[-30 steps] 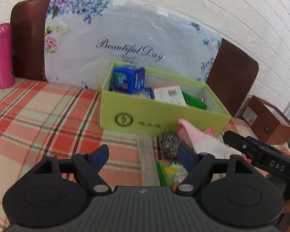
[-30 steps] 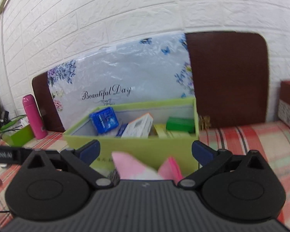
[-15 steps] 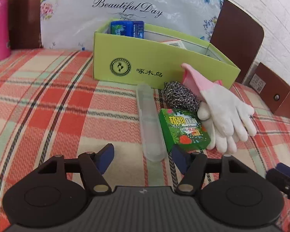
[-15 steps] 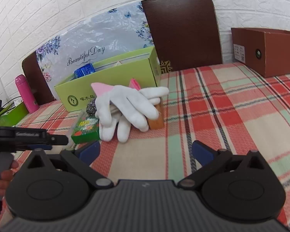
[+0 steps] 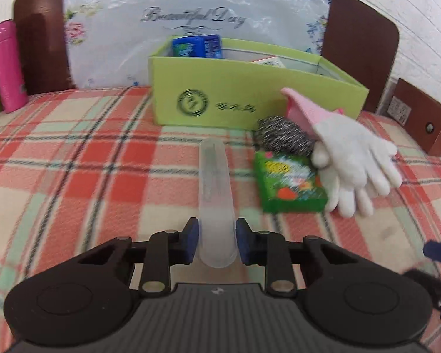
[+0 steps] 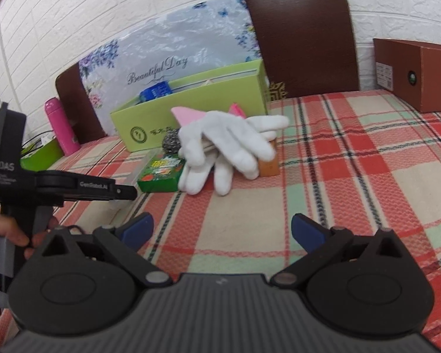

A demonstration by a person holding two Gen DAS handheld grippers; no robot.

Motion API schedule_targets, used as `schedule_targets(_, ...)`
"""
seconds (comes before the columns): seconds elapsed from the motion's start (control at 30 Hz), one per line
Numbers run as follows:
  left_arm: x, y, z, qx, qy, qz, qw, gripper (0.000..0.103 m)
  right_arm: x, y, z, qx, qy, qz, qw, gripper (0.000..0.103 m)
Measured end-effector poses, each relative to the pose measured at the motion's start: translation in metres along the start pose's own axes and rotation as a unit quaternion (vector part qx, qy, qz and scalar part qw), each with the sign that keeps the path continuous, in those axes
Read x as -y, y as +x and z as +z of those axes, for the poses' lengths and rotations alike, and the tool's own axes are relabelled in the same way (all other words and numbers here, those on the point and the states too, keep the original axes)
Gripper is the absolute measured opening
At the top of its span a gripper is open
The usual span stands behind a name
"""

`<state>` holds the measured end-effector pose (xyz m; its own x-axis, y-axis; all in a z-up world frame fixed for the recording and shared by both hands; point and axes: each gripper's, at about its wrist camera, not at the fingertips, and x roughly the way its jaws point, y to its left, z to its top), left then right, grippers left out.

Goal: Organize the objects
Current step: 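Hold the clear case with the left tool while the right tool grasps the green plant box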

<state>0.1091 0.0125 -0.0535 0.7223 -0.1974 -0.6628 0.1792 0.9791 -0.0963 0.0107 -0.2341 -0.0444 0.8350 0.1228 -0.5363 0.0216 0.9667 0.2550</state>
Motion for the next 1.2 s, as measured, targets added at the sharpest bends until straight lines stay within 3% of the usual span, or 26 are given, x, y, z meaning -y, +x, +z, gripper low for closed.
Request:
schedule_targets(0.1,-0.021,-0.016,-0.010,-0.001,-0.032,0.004,0.9995,0.029,-0.019,0.014,0.002,-0.017,-0.029,0.020,0.999,0.080)
schedule_targets(0.3,-0.037,-0.030,-0.018,-0.006,-0.063,-0.008,0.9979,0.029,-0.060,0.053,0.027,-0.019,-0.070,0.053,0.996,0.076)
schedule_targets(0.47,-0.039,-0.030,-0.021,-0.001,-0.067,-0.014,0.9976,0.029,-0.078,0.095,0.044,-0.038,-0.079,0.009,0.996,0.076)
schedule_targets(0.63,-0.040,-0.028,-0.020,0.000,-0.067,-0.017,0.9976,0.032,-0.076,0.122,0.046,-0.053,-0.060,-0.005,0.997,0.079)
schedule_targets(0.67,-0.041,-0.028,-0.020,0.000,-0.067,-0.018,0.9976,0.033,-0.075,0.126,0.045,-0.054,-0.059,-0.007,0.997,0.077)
schedule_targets(0.7,-0.041,-0.028,-0.020,0.000,-0.067,-0.020,0.9976,0.033,-0.075,0.128,0.043,-0.054,-0.063,-0.015,0.996,0.066)
schedule_targets(0.73,-0.041,-0.028,-0.020,0.000,-0.066,-0.021,0.9976,0.033,-0.075,0.127,0.039,-0.048,-0.077,-0.024,0.996,0.063)
schedule_targets(0.9,-0.039,-0.028,-0.017,-0.013,-0.051,-0.033,0.9981,0.030,-0.069,0.094,0.024,-0.044,-0.120,0.008,0.992,0.062)
schedule_targets(1.0,-0.032,-0.031,-0.016,-0.026,-0.047,-0.072,0.9959,0.030,-0.055,0.062,0.006,-0.047,-0.132,0.017,0.990,0.062)
schedule_targets(1.1,-0.007,-0.029,-0.018,-0.045,-0.012,-0.120,0.9916,0.030,-0.034,0.023,-0.014,-0.046,-0.124,0.007,0.991,0.063)
schedule_targets(1.2,0.018,-0.026,-0.021,-0.046,0.010,-0.138,0.9893,0.034,-0.014,-0.006,-0.024,-0.045,-0.100,-0.015,0.994,0.063)
